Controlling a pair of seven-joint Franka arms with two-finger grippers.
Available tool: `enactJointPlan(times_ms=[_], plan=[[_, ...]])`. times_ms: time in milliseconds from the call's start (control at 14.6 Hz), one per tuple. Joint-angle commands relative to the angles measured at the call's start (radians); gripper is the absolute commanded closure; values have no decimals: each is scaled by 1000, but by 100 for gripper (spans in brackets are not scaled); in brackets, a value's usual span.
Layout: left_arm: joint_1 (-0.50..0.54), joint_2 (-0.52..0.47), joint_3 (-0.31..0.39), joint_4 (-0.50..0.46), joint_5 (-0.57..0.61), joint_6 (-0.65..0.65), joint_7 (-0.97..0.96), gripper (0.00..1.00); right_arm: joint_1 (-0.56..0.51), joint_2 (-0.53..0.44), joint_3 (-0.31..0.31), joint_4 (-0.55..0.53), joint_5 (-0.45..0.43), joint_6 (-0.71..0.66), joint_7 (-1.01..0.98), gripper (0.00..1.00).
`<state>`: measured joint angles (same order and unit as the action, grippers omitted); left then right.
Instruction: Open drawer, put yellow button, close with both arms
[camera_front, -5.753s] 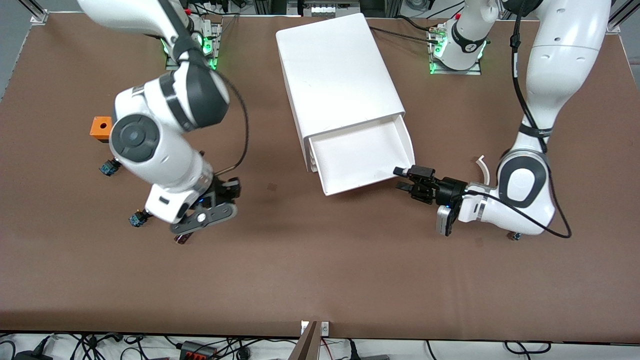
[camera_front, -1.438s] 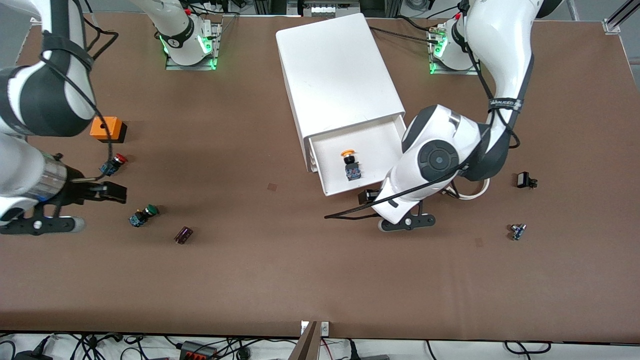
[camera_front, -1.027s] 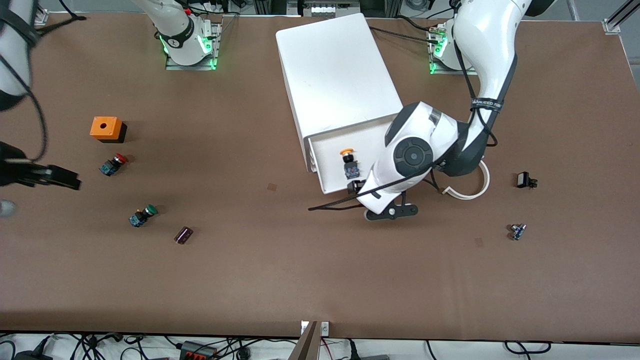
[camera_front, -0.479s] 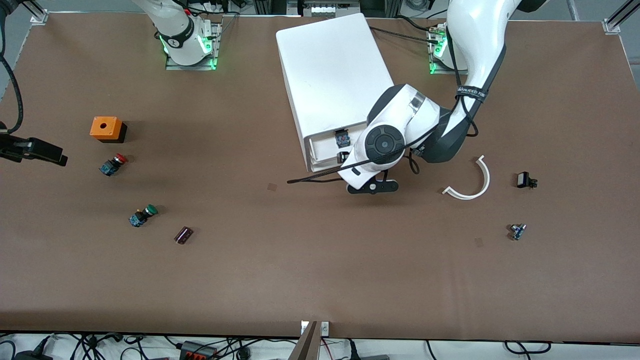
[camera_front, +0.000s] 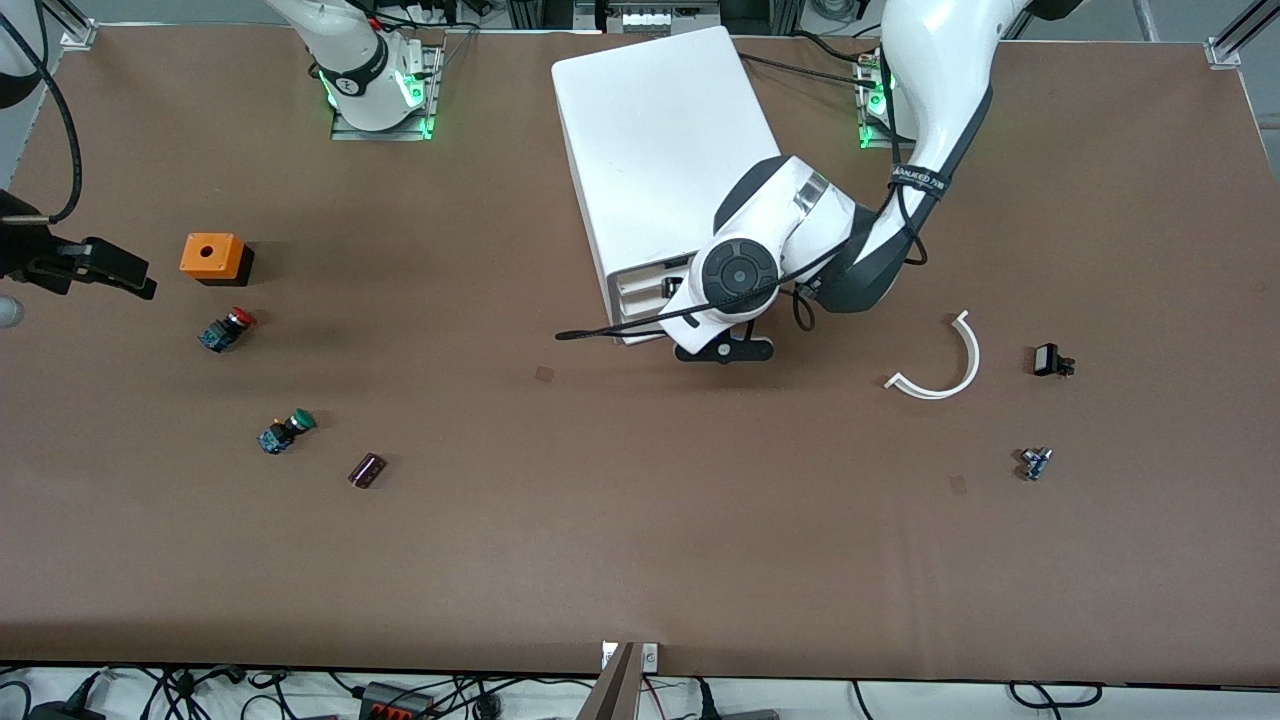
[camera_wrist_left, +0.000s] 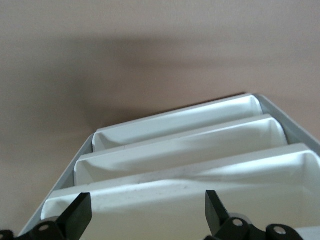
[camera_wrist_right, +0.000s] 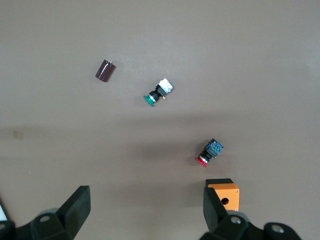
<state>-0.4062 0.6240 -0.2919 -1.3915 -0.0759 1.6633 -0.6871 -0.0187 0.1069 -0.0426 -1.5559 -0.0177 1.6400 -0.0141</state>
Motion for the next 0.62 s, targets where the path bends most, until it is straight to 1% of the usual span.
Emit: enactJointPlan(times_ms=[0, 205, 411, 548], plan=[[3, -49, -4, -57, -18, -5, -6, 0, -10, -26, 17, -32, -19, 14, -4, 0], [-5, -50, -4, -64, -18, -5, -6, 0, -12, -18, 17, -32, -8, 7, 0, 0], [7, -56, -4, -51, -12, -5, 7, 0, -12, -23, 17, -38, -7, 14, -12, 0], [15, -69, 19, -28, 5, -4, 9, 0, -12, -32, 17, -55, -5, 15, -12, 0]])
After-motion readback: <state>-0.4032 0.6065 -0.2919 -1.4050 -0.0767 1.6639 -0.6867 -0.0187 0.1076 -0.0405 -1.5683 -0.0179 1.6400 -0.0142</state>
